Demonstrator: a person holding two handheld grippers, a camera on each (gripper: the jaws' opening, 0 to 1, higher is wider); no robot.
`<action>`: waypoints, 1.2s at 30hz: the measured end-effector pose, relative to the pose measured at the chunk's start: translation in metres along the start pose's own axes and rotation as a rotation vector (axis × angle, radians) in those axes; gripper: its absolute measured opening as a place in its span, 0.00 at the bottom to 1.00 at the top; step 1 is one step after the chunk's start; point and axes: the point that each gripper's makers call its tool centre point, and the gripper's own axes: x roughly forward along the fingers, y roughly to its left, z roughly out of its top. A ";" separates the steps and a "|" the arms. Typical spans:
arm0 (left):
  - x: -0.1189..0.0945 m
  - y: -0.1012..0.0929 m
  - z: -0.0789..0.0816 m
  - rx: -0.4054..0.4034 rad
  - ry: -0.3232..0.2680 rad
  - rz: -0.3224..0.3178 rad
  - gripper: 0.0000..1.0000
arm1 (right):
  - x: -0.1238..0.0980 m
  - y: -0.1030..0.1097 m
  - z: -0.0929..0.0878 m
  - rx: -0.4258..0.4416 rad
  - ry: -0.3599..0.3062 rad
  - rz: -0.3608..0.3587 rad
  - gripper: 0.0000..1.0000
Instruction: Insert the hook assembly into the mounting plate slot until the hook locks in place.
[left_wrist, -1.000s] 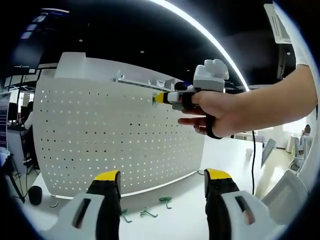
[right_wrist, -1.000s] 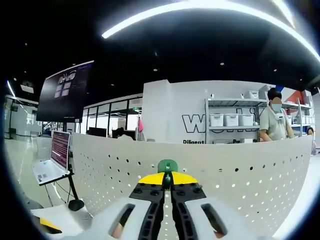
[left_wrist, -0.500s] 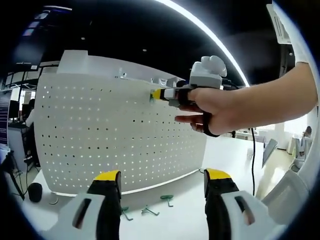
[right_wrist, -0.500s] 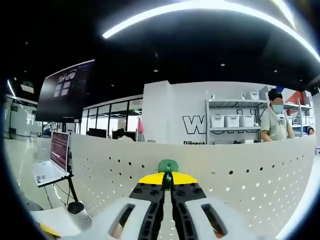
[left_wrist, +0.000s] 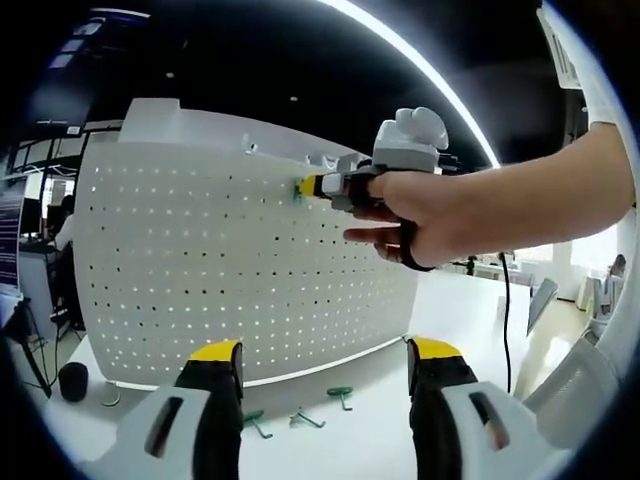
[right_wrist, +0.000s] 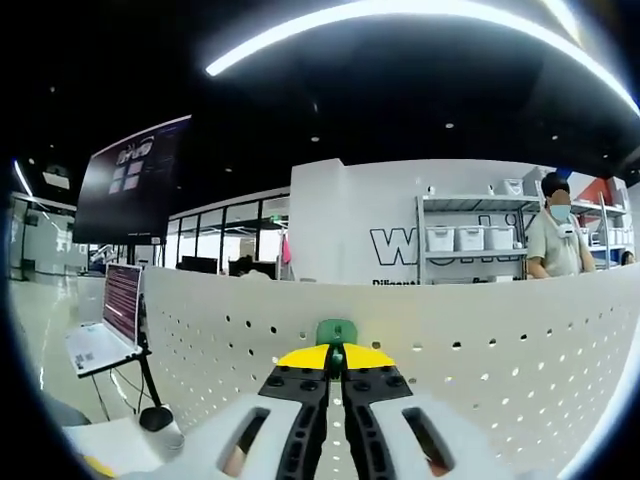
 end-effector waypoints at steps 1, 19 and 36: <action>0.000 0.000 0.000 -0.001 0.001 0.000 0.69 | 0.001 0.000 -0.001 0.003 0.004 -0.002 0.01; -0.004 0.005 -0.003 -0.005 0.007 0.005 0.68 | 0.002 -0.003 -0.007 -0.011 0.031 -0.055 0.01; -0.009 0.003 0.001 -0.026 0.000 -0.001 0.66 | 0.010 -0.004 -0.014 0.082 0.097 -0.250 0.03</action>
